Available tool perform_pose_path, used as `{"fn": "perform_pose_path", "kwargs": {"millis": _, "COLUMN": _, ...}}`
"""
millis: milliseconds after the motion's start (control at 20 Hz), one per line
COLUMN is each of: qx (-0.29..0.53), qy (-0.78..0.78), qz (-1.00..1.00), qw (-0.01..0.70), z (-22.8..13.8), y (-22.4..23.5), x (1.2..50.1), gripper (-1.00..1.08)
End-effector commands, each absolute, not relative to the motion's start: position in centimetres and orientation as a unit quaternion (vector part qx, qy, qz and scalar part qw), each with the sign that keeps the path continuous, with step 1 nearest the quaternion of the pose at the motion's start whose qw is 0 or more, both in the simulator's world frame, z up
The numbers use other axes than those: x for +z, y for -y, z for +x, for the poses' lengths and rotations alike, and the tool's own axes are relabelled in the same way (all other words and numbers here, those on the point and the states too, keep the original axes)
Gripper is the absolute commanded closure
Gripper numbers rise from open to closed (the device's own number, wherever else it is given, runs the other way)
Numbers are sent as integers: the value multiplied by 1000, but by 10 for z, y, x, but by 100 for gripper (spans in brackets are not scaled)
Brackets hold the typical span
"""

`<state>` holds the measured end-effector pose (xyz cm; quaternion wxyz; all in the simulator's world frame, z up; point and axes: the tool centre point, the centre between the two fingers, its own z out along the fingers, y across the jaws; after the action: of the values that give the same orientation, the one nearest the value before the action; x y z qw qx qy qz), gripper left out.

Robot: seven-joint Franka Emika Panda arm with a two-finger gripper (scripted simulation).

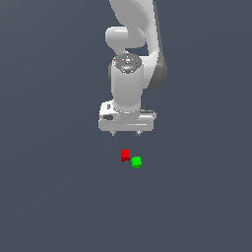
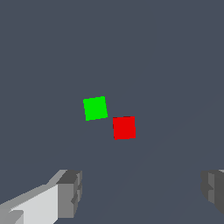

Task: Stack the red cube on top of the green cube.

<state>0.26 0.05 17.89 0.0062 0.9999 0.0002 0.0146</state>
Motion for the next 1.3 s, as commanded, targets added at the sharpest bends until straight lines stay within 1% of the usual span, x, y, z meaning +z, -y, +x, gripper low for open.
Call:
{"fn": "perform_pose_path", "kwargs": {"millis": 0, "qx": 15, "qy": 0, "qz": 1000, "qw": 6, "z": 3, "y": -1, "x": 179, "gripper": -92}}
{"fn": "perform_pose_path", "kwargs": {"millis": 350, "qx": 13, "qy": -5, "qz": 1000, "qw": 5, "z": 5, "y": 0, "x": 164, "gripper": -92}}
{"fn": "perform_pose_path", "kwargs": {"millis": 900, "qx": 3, "qy": -26, "qz": 1000, "qw": 1, "z": 18, "y": 4, "x": 94, "gripper": -92}}
{"fn": "perform_pose_path", "kwargs": {"millis": 1250, "qx": 0, "qy": -33, "qz": 999, "qw": 0, "z": 22, "y": 4, "x": 70, "gripper": -92}}
